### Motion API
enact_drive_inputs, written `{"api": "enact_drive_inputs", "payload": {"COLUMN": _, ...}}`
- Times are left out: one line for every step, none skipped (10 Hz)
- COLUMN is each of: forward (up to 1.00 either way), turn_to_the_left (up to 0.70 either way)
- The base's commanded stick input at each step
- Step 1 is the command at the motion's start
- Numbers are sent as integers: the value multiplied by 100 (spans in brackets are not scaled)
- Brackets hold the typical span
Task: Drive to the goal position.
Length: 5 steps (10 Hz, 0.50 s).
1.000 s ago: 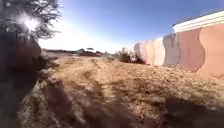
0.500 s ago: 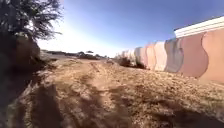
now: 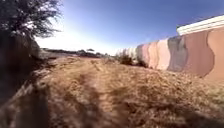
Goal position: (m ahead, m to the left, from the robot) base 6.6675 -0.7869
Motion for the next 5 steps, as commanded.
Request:
{"api": "enact_drive_inputs", "payload": {"forward": 50, "turn_to_the_left": 0}}
{"api": "enact_drive_inputs", "payload": {"forward": 50, "turn_to_the_left": 0}}
{"api": "enact_drive_inputs", "payload": {"forward": 50, "turn_to_the_left": 0}}
{"api": "enact_drive_inputs", "payload": {"forward": 50, "turn_to_the_left": 0}}
{"api": "enact_drive_inputs", "payload": {"forward": 50, "turn_to_the_left": 0}}
